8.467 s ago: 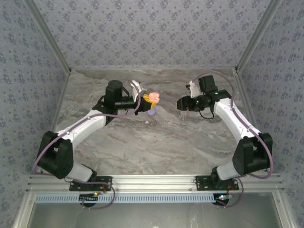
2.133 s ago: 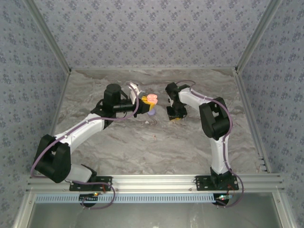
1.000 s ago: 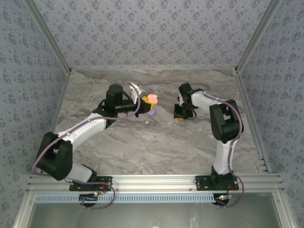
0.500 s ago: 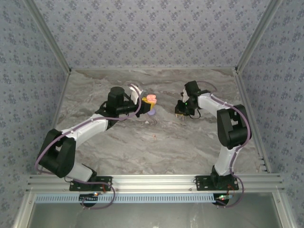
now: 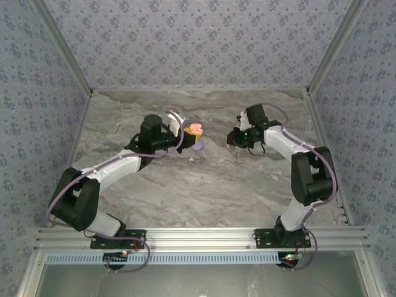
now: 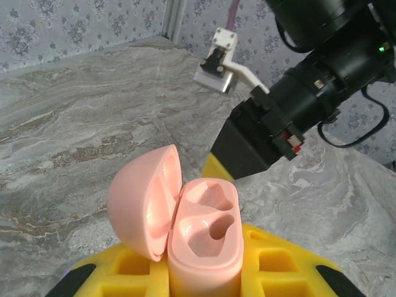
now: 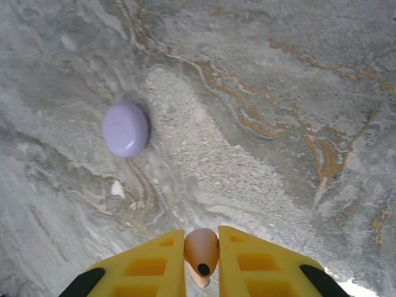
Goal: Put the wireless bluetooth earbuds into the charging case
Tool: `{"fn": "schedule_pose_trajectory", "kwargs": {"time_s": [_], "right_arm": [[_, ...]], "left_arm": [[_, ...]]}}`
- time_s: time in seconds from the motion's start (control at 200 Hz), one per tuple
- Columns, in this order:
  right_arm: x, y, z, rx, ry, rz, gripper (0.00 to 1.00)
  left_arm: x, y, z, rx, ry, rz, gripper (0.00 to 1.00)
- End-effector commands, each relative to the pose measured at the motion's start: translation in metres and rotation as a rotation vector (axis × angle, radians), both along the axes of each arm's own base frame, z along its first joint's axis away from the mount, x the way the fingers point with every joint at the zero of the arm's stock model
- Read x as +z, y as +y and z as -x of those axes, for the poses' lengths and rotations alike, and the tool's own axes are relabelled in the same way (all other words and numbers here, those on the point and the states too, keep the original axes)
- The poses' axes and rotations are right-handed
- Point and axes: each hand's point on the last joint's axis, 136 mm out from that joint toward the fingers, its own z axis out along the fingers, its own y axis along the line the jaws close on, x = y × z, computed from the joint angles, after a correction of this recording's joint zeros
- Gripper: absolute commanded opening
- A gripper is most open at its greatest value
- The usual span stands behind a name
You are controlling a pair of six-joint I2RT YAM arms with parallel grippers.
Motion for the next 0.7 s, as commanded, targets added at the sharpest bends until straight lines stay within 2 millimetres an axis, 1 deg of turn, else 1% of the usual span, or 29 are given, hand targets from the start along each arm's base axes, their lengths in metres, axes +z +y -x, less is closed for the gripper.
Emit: {"fn": "schedule_pose_trajectory", "kwargs": {"time_s": [0.0, 0.235, 0.405, 0.695], "right_arm": [[0.025, 0.005, 0.001, 0.02, -0.058, -0.068, 0.19], [0.057, 0.01, 0.005, 0.048, -0.134, -0.121, 0.19], [0.084, 0.011, 0.006, 0.052, -0.189, -0.158, 0.19], [0.128, 0.021, 0.014, 0.093, -0.275, -0.242, 0.19]], "left_arm": [[0.007, -0.003, -0.001, 0.003, -0.024, 0.023, 0.0], [0.005, -0.003, -0.002, 0.009, -0.02, 0.02, 0.0], [0.006, -0.004, -0.002, 0.006, -0.023, 0.023, 0.0], [0.007, -0.006, -0.002, -0.008, -0.027, 0.027, 0.0]]}}
